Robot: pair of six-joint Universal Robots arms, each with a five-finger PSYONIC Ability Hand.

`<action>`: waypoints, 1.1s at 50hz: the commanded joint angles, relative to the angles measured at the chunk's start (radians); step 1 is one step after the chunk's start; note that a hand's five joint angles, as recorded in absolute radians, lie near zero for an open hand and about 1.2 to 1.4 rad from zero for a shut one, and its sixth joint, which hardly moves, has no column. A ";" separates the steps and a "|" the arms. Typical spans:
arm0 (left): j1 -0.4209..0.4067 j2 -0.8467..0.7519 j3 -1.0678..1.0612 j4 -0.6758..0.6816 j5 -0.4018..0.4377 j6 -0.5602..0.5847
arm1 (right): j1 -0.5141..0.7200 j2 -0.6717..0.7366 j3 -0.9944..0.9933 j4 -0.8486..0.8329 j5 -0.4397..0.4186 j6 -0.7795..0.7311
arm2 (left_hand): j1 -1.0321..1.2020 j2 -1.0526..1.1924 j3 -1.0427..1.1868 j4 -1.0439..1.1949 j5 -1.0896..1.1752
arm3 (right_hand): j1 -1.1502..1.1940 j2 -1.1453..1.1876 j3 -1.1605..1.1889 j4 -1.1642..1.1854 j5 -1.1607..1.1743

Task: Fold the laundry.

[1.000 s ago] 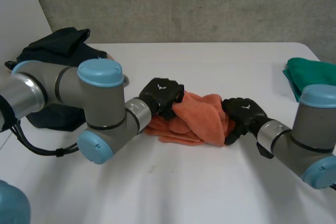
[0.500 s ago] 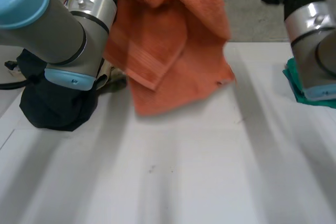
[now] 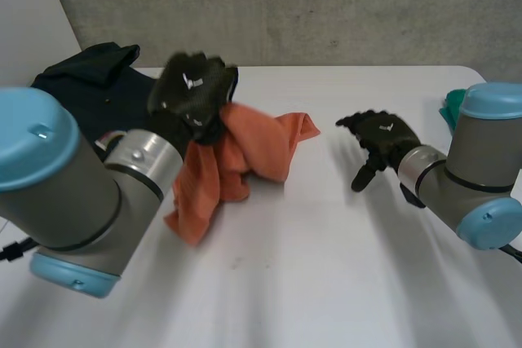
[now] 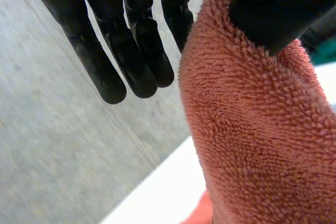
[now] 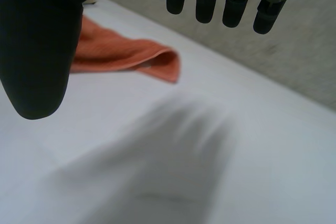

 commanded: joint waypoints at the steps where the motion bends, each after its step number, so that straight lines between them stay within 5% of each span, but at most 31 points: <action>1: -0.017 0.087 0.056 -0.028 0.000 -0.006 | -0.005 0.055 -0.035 -0.010 -0.117 0.038 | 0.264 0.199 0.204 0.195 0.236 | -0.049 -0.037 -0.036 -0.037 -0.047; 13: -0.062 0.139 0.086 -0.088 -0.002 -0.063 | 0.084 0.159 -0.113 -0.186 -0.076 0.224 | 0.264 0.199 0.204 0.195 0.236 | -0.049 -0.037 -0.036 -0.037 -0.047; 26: -0.074 0.231 0.138 -0.147 -0.002 -0.158 | 0.152 0.279 -0.224 -0.230 0.001 0.249 | 0.264 0.199 0.204 0.195 0.236 | -0.049 -0.037 -0.036 -0.037 -0.047; 30: -0.069 0.257 0.145 -0.152 -0.005 -0.200 | 0.159 0.323 -0.259 -0.216 -0.001 0.249 | 0.264 0.199 0.204 0.195 0.236 | 0.146 0.158 0.158 0.157 0.148; 33: -0.063 0.268 0.151 -0.152 -0.022 -0.212 | 0.158 0.332 -0.279 -0.190 0.007 0.247 | 0.264 0.199 0.204 0.195 0.236 | 0.899 0.911 0.911 0.910 0.901; 34: -0.062 0.268 0.151 -0.152 -0.026 -0.212 | 0.153 0.323 -0.281 -0.180 0.010 0.246 | 0.264 0.199 0.204 0.195 0.236 | 1.170 1.182 1.183 1.182 1.172; 40: -0.026 0.267 0.147 -0.154 -0.049 -0.210 | 0.126 0.149 -0.238 -0.171 0.018 0.195 | 0.264 0.199 0.204 0.195 0.236 | 1.173 1.185 1.185 1.184 1.175; 45: 0.058 0.260 0.112 -0.158 -0.048 -0.210 | -0.014 -0.072 -0.172 -0.142 -0.005 0.077 | 0.264 0.199 0.204 0.195 0.236 | 1.173 1.185 1.185 1.184 1.175; 55: 0.188 0.123 0.014 -0.244 -0.040 -0.209 | -0.121 -0.378 -0.135 0.227 -0.123 -0.218 | 0.264 0.199 0.204 0.195 0.236 | 1.173 1.185 1.185 1.184 1.175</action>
